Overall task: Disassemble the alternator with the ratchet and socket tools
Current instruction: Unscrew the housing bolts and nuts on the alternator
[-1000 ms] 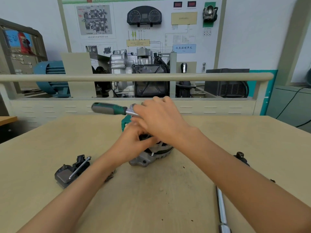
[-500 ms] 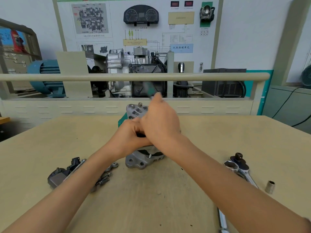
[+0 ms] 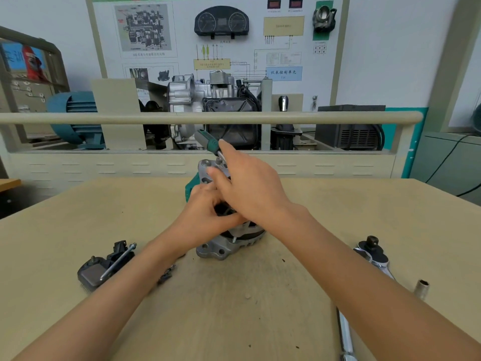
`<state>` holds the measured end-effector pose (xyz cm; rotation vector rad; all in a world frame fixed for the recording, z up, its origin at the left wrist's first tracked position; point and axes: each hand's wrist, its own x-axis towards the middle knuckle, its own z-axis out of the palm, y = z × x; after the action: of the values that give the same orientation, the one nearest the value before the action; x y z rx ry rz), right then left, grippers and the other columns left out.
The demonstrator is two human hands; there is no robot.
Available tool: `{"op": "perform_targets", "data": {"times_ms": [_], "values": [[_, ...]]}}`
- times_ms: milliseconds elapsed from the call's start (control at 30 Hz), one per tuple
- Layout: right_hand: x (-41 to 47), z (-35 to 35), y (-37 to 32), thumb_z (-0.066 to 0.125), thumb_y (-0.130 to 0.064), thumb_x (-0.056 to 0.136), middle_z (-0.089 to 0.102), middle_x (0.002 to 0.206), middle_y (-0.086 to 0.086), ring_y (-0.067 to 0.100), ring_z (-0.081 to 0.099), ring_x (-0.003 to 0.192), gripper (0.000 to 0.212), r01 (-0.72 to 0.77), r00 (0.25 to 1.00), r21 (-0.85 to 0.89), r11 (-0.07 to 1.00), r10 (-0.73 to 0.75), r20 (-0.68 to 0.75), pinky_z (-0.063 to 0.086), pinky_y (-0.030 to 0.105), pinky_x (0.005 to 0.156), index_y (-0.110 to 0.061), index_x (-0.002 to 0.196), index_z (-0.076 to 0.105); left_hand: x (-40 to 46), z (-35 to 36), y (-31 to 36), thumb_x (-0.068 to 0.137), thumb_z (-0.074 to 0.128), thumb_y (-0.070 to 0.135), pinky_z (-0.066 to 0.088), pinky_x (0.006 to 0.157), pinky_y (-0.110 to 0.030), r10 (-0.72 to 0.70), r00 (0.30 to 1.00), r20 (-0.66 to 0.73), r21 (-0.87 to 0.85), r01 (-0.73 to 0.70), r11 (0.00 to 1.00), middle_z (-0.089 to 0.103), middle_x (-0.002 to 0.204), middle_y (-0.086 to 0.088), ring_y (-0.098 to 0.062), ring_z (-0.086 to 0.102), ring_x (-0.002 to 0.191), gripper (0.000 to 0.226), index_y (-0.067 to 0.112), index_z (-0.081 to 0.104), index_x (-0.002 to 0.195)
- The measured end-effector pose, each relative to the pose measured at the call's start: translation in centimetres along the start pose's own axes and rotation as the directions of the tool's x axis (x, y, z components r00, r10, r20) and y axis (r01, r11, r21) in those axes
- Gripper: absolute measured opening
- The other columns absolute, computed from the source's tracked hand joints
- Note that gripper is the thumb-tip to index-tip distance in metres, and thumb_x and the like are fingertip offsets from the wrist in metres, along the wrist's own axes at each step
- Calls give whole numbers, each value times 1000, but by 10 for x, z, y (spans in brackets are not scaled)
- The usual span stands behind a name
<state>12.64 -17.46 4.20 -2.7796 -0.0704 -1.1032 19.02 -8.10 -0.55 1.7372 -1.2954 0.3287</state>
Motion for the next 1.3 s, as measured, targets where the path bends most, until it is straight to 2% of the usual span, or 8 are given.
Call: {"op": "perform_targets", "data": {"times_ms": [333, 433, 600, 733, 800, 1000, 1133, 1300], "values": [[-1, -9, 3, 55, -47, 89, 71, 78, -5, 11, 59, 70, 29, 229, 963, 273, 934, -257, 74, 43, 29, 59, -27, 103, 72, -1, -5, 2, 77, 69, 1, 45, 65, -6, -98, 993, 60, -124, 105, 987, 65, 87, 24, 6, 62, 85, 30, 24, 59, 92], [-4, -10, 1, 47, -47, 93, 71, 86, -4, 13, 60, 75, 33, 211, 967, 231, 950, -236, 90, 44, 30, 61, -30, 115, 66, 0, -6, 0, 77, 70, -2, 47, 65, -9, -82, 995, 57, -130, 89, 988, 68, 86, 17, 3, 64, 84, 30, 21, 60, 94], [-7, -6, -7, 46, -21, 95, 56, 85, 3, 22, 54, 76, 61, 42, 995, 156, 987, -55, 80, 39, 32, 62, -29, 149, 18, -2, -4, -1, 74, 70, -6, 43, 61, -13, -35, 998, 54, -150, 42, 988, 67, 64, 13, 3, 59, 61, 46, 37, 66, 61], [-6, 5, -7, 51, -12, 92, 40, 138, 16, 29, 51, 114, 79, -397, 910, 252, 883, 414, -18, 43, 33, 83, -7, 149, -4, -2, -2, -3, 68, 72, 3, 33, 71, -26, -36, 999, 28, -50, 37, 998, 52, 52, 25, 7, 45, 56, 56, 51, 55, 44], [-3, 10, -5, 47, -11, 94, 34, 145, 17, 29, 49, 119, 75, -445, 889, 252, 860, 459, 3, 42, 31, 84, -1, 148, -4, -2, -2, -2, 65, 68, 10, 29, 74, -38, -45, 999, 25, -20, 46, 999, 51, 50, 28, 6, 45, 59, 51, 52, 52, 41], [-3, -4, -2, 47, -7, 87, 61, 94, 2, 22, 57, 86, 58, -124, 991, 275, 953, 106, 79, 41, 30, 65, -21, 142, 36, -2, -4, -6, 76, 73, 4, 39, 69, -36, -84, 995, 57, -79, 88, 993, 61, 60, 4, -9, 56, 61, 31, 30, 66, 60], [-6, -16, 12, 47, 12, 87, 65, 117, 6, 9, 62, 104, 57, -206, 951, 766, 609, -59, 303, 53, 21, 84, -19, 135, 46, -1, -5, -1, 80, 71, 11, 50, 85, -45, -61, 993, 100, -88, 70, 994, 71, 84, 2, -18, 64, 86, 8, 17, 75, 85], [-2, -20, 15, 40, 20, 82, 65, 118, 14, 13, 64, 104, 61, -308, 895, 837, 452, -162, 417, 50, 20, 91, -19, 127, 53, -3, -7, 0, 81, 69, 16, 50, 89, -37, -108, 984, 144, -146, 129, 981, 73, 94, 1, -15, 65, 95, 11, 18, 75, 90]]}}
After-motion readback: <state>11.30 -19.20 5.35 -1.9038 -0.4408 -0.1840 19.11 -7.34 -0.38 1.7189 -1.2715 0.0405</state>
